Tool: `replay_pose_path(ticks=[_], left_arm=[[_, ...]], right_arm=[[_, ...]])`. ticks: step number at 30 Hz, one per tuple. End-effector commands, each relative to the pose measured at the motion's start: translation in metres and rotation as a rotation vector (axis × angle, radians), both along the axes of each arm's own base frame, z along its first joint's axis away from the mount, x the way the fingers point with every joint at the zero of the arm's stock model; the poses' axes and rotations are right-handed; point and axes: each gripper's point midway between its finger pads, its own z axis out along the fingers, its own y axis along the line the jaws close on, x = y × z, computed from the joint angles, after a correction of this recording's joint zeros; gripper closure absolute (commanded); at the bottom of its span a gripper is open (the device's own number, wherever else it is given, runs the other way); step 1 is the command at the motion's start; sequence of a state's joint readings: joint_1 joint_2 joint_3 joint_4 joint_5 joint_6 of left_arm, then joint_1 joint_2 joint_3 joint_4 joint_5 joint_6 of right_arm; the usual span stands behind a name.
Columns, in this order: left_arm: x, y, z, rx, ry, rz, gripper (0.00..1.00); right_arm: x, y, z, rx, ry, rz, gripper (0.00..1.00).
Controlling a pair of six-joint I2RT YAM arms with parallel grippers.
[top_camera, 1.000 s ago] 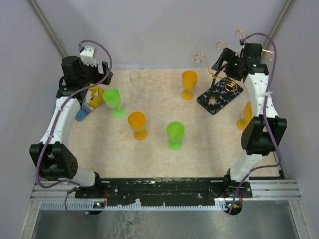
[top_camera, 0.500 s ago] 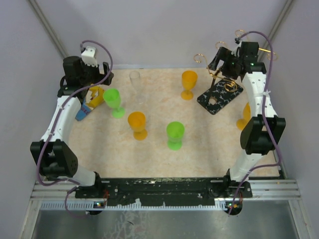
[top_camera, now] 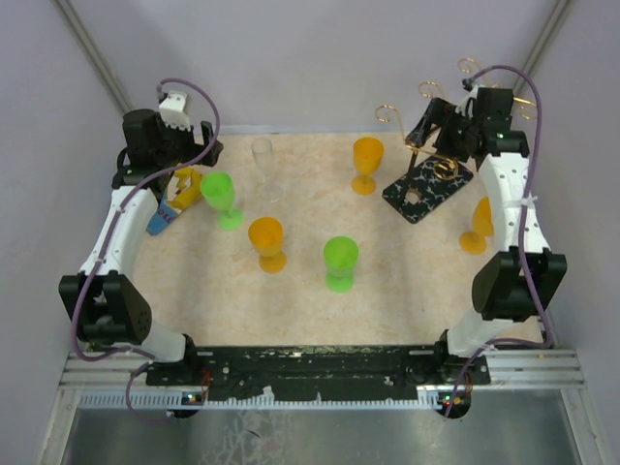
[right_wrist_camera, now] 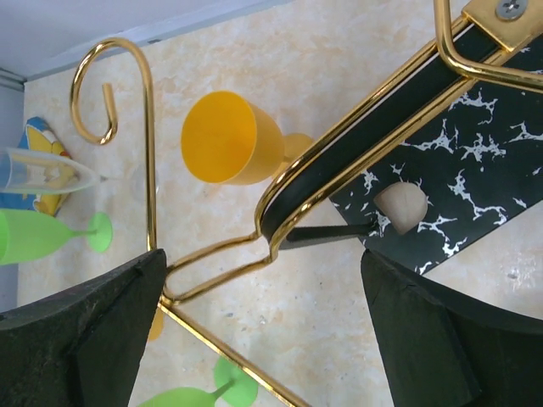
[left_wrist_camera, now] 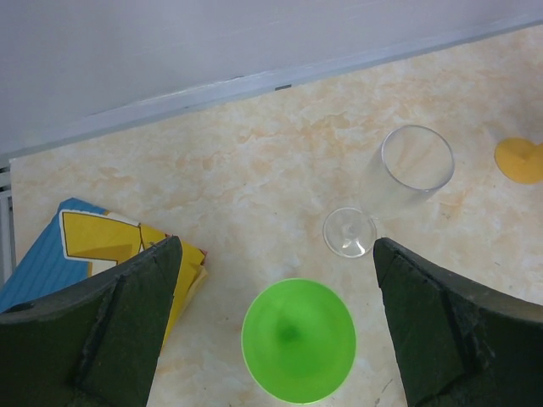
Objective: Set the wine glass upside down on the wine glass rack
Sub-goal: Move the wine rack to the center of the board.
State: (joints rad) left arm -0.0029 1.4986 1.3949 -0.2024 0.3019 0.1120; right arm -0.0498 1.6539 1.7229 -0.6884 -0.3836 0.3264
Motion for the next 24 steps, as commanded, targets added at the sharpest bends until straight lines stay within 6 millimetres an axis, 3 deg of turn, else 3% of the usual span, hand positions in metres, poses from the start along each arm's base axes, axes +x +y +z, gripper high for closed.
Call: replay_pose_path(ticks=[1, 8, 15, 24], left_arm=[[-0.002, -0.003, 0.011, -0.011, -0.022, -0.019, 0.00], [-0.007, -0.006, 0.010, -0.006, -0.019, -0.031, 0.00], [-0.012, -0.007, 0.010, -0.009, -0.020, -0.035, 0.00], [-0.013, -0.008, 0.008, -0.012, -0.014, -0.035, 0.00]], right_arm=[[-0.034, 0.033, 0.027, 0.069, -0.038, 0.128, 0.01], [-0.045, 0.036, 0.019, 0.079, -0.030, 0.128, 0.01], [-0.048, 0.038, 0.023, 0.081, -0.057, 0.146, 0.01], [-0.027, 0.028, 0.023, 0.029, -0.101, 0.110, 0.01]])
